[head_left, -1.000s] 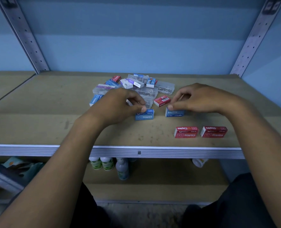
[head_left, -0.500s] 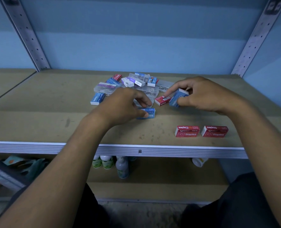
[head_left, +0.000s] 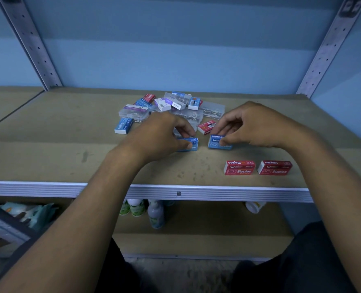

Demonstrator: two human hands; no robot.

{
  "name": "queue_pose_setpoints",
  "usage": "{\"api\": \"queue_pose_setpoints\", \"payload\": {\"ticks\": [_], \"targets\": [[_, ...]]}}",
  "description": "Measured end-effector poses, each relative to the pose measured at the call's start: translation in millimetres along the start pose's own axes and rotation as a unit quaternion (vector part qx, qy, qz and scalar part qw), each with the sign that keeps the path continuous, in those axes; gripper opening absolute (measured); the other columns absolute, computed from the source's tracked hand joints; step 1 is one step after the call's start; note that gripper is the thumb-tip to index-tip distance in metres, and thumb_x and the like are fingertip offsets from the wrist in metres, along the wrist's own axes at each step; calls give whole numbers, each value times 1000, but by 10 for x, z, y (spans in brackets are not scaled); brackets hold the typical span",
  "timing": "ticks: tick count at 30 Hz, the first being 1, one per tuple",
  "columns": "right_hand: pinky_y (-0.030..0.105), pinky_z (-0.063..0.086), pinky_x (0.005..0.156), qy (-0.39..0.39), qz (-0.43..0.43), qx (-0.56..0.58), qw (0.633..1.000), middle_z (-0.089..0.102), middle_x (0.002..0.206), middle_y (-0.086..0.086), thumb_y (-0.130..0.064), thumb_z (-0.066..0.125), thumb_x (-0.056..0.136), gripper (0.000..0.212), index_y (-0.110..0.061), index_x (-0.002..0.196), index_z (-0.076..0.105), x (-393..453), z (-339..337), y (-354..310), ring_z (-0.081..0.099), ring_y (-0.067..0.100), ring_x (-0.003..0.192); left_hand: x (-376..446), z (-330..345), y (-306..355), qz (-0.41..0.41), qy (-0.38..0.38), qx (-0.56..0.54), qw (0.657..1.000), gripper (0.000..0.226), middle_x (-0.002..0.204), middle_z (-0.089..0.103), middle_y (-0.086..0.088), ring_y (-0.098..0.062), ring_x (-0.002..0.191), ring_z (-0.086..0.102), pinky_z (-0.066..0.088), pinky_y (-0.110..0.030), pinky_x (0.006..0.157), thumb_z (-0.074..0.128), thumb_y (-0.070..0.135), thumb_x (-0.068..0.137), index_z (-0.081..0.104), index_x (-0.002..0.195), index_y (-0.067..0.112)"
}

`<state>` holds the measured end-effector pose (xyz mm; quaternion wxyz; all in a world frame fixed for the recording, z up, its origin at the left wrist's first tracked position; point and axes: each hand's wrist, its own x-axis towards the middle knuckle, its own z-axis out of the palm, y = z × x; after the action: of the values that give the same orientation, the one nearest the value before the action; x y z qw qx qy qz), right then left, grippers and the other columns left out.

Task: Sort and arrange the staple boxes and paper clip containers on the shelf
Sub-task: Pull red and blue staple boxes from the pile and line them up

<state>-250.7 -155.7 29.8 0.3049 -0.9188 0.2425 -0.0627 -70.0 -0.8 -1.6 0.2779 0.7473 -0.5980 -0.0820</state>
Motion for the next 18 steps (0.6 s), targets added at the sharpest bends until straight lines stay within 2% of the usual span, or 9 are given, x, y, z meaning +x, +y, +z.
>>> {"api": "queue_pose_setpoints", "payload": {"ticks": [7, 12, 15, 18], "targets": [[32, 57, 91, 15, -1, -26, 1000, 79, 89, -8, -17, 81, 82, 19, -29, 96, 82, -23, 37, -6, 73, 8, 89, 24, 26, 25, 11, -5, 19, 1000, 17, 93, 73, 12, 26, 70, 51, 35, 4, 60, 75, 22, 83, 76, 100, 26], [31, 57, 89, 32, -7, -36, 999, 78, 89, -13, -20, 81, 82, 18, -33, 95, 82, -88, -21, 30, 71, 3, 87, 29, 36, 72, 12, -2, 18, 1000, 18, 93, 73, 15, 24, 73, 53, 35, 3, 58, 75, 23, 84, 77, 100, 31], [24, 57, 85, 43, -12, -43, 998, 77, 88, -19, -23, 82, 82, 17, -37, 91, 81, -177, -102, 109, 69, -4, 86, 62, 66, 165, 18, 21, 17, 999, 18, 92, 73, 16, 17, 71, 56, 35, 0, 58, 76, 26, 83, 77, 100, 32], [18, 55, 82, 55, -8, -46, 997, 77, 89, -20, -24, 81, 82, 17, -37, 93, 81, -311, -211, 235, 68, -7, 86, 118, 129, 310, 28, 44, 1, 999, 21, 95, 74, 15, 18, 71, 56, 37, 0, 62, 77, 28, 82, 77, 103, 30]]}}
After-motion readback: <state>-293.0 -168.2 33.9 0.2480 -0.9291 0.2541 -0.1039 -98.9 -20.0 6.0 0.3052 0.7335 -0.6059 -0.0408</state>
